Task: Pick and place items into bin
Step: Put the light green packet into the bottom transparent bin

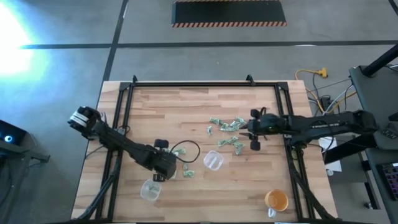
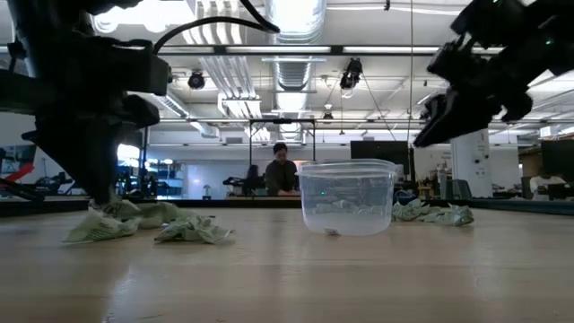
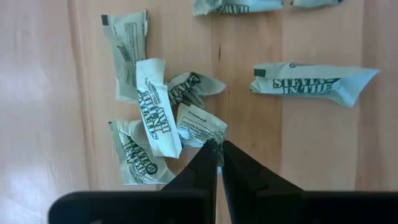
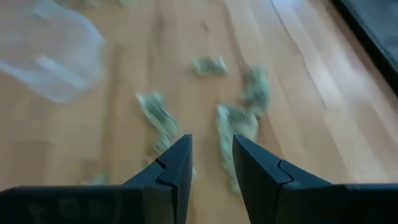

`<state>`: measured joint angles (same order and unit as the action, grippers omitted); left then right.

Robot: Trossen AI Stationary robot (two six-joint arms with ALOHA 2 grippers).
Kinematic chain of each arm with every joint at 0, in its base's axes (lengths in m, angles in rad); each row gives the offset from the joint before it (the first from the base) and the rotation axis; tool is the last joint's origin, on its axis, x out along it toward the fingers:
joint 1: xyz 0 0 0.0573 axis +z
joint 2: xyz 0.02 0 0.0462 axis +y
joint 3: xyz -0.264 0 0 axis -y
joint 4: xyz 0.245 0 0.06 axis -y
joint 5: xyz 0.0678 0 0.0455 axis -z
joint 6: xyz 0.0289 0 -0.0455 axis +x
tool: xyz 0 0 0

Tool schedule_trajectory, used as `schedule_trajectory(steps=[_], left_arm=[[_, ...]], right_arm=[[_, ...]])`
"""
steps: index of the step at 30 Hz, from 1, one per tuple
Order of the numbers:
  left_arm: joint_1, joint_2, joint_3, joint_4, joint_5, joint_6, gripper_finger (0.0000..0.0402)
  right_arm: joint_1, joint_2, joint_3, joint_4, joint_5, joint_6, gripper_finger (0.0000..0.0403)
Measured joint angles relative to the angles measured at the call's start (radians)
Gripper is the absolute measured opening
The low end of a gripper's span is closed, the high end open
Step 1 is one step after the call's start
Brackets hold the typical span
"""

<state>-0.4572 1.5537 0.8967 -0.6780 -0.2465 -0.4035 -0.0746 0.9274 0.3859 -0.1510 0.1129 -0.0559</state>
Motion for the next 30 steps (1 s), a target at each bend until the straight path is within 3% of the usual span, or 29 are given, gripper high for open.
schedule_trajectory(steps=[11,23,30], left_arm=[[-0.008,-0.043,-0.003,-0.003,-0.004,-0.008,0.0],[-0.088,-0.182,0.0,0.0,-0.023,-0.062,0.0],[-0.144,-0.197,0.0,0.014,-0.033,-0.09,0.0]], right_arm=[[-0.001,0.237,0.101,-0.061,0.095,-0.001,0.0105],[0.0,0.286,0.103,-0.076,0.118,0.027,0.0105],[0.0,0.286,0.103,-0.075,0.115,0.03,0.0105]])
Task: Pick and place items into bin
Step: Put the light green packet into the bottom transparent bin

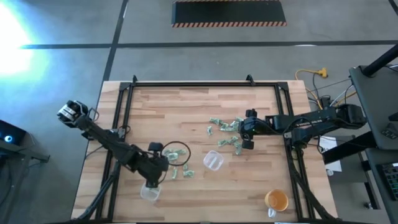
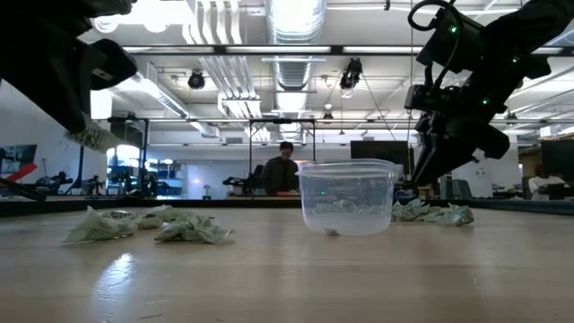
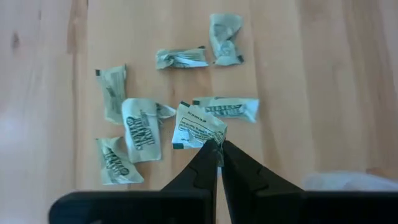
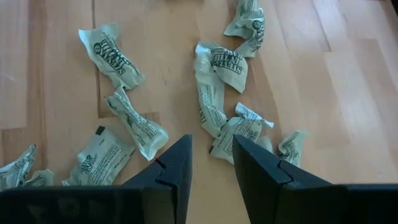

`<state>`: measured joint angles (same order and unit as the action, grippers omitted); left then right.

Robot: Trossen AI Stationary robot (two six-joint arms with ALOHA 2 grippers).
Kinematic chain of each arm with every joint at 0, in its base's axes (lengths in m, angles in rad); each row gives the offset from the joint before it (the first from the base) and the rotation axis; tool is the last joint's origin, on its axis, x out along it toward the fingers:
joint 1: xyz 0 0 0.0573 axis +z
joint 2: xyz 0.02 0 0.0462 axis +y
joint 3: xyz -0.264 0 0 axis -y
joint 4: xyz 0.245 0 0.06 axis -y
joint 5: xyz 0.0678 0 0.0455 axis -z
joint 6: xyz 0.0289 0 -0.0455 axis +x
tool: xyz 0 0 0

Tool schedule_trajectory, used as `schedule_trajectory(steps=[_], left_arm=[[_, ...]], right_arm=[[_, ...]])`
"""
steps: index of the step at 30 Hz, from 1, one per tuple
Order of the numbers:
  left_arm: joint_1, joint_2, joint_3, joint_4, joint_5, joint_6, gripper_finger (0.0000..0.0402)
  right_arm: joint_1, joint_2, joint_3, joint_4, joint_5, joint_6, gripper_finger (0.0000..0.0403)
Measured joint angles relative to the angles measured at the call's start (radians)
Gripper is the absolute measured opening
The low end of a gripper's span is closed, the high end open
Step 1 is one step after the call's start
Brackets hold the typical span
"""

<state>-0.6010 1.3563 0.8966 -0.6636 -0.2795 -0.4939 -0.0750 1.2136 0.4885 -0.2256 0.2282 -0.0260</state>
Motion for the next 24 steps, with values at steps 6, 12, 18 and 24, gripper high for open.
schedule_trajectory(steps=[6,12,18,24], left_arm=[[-0.081,-0.002,0.003,-0.001,0.027,-0.093,0.0],[-0.184,-0.003,0.028,-0.002,0.031,-0.217,0.0],[-0.272,-0.002,0.045,-0.002,0.031,-0.369,0.0],[-0.33,0.014,0.027,0.0,0.035,-0.514,0.0]], right_arm=[[0.0,0.0,0.0,0.007,0.0,-0.001,0.0105],[0.0,0.0,-0.001,0.02,0.0,0.0,0.0105],[0.0,0.0,-0.001,0.028,0.0,0.0,0.0105],[0.0,0.0,-0.001,0.03,-0.001,0.0,0.0105]])
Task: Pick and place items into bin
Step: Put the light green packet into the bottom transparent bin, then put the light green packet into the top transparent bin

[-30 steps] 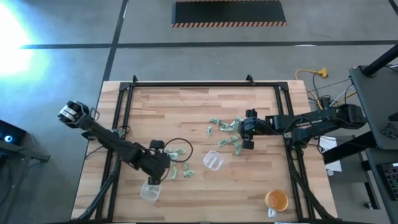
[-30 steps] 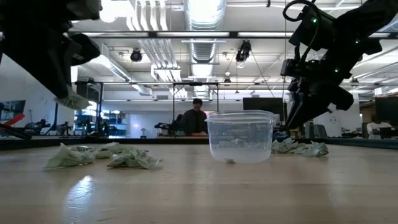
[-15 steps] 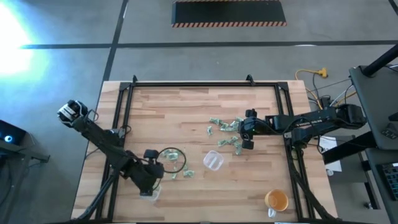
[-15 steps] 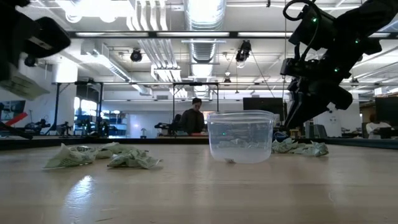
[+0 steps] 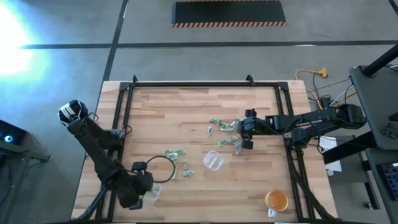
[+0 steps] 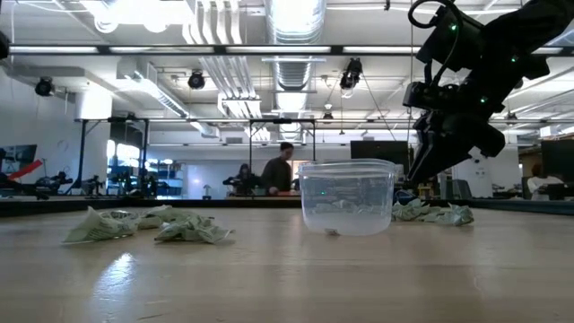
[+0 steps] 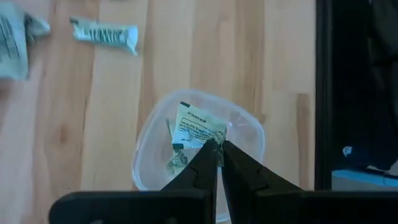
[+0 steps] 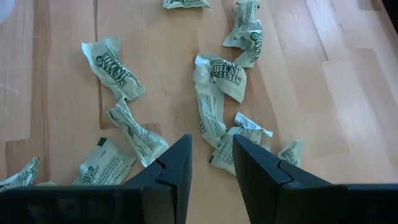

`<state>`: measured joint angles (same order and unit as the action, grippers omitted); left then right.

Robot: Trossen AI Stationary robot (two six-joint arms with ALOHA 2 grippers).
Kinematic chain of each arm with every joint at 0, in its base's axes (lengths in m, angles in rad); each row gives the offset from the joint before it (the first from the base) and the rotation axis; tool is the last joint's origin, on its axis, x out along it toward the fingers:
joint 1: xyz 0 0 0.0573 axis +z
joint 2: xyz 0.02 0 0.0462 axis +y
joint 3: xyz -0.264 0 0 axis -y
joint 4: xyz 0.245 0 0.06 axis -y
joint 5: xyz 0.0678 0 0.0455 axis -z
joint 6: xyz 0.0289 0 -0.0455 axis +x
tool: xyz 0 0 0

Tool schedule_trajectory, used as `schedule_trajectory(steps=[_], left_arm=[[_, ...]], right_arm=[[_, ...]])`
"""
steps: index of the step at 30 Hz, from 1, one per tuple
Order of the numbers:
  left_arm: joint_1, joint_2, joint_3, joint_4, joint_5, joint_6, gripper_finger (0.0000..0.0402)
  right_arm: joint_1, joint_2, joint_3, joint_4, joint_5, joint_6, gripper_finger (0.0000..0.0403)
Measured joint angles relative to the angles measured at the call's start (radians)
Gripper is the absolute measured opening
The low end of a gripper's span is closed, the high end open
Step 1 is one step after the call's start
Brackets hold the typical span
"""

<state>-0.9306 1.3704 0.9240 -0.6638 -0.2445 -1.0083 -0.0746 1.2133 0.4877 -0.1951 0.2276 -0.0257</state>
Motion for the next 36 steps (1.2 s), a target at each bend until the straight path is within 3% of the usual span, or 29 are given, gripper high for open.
schedule_trajectory(steps=[17,25,29,36], left_arm=[[-0.003,0.045,0.002,-0.037,0.025,-0.036,0.0003],[-0.001,0.044,0.002,-0.042,0.007,-0.06,0.0077],[-0.001,0.043,0.002,-0.088,0.037,-0.113,0.0111],[-0.001,0.021,0.016,-0.089,0.056,-0.112,0.0127]], right_arm=[[0.0,0.0,-0.001,0.02,-0.001,0.009,0.0105],[0.0,0.0,-0.001,0.043,-0.145,0.001,0.0105],[0.0,0.0,-0.003,0.056,-0.158,-0.004,0.0105],[0.007,0.071,-0.019,0.113,-0.161,-0.037,0.0105]])
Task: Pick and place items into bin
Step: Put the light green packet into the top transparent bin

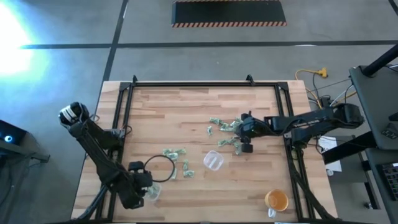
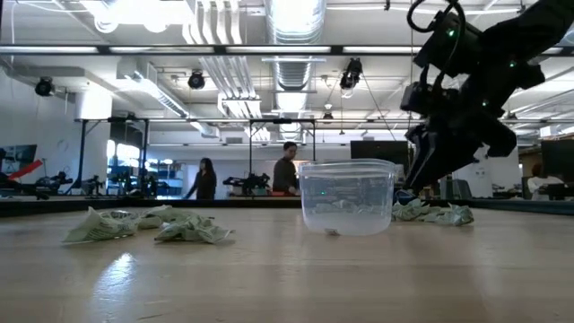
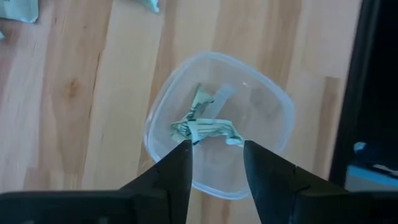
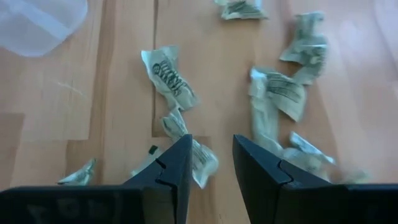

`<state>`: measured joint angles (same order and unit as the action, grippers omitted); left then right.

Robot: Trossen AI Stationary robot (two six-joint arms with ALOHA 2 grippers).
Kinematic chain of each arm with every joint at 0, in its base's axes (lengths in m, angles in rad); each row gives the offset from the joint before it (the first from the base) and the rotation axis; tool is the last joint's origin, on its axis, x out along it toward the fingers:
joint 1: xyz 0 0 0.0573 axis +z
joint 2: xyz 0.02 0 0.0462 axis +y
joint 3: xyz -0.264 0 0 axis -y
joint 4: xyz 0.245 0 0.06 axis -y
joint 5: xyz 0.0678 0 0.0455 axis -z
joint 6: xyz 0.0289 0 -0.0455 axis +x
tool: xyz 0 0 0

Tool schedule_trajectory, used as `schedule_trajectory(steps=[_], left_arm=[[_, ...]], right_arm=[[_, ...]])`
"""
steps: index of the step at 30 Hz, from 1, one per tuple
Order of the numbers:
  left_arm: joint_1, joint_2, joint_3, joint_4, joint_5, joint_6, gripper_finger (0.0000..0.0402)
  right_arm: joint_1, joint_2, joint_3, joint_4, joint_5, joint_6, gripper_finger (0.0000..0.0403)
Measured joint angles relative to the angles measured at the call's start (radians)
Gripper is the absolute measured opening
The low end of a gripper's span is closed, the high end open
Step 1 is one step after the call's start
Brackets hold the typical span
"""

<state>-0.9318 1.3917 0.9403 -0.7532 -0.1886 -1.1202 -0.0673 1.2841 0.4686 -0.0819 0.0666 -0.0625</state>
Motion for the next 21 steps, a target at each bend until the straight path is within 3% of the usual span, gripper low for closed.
schedule_trajectory(steps=[6,14,21], left_arm=[[0.0,-0.049,0.011,0.0,-0.014,0.0,0.0127],[0.0,-0.089,0.009,-0.037,-0.076,0.011,0.0128],[0.0,-0.091,0.007,-0.051,-0.109,0.029,0.0128]], right_arm=[[-0.001,0.134,0.0,0.062,-0.023,-0.049,0.0105],[-0.003,0.189,0.029,0.062,-0.025,-0.048,0.0103],[-0.003,0.182,0.034,0.054,-0.024,-0.083,0.0045]])
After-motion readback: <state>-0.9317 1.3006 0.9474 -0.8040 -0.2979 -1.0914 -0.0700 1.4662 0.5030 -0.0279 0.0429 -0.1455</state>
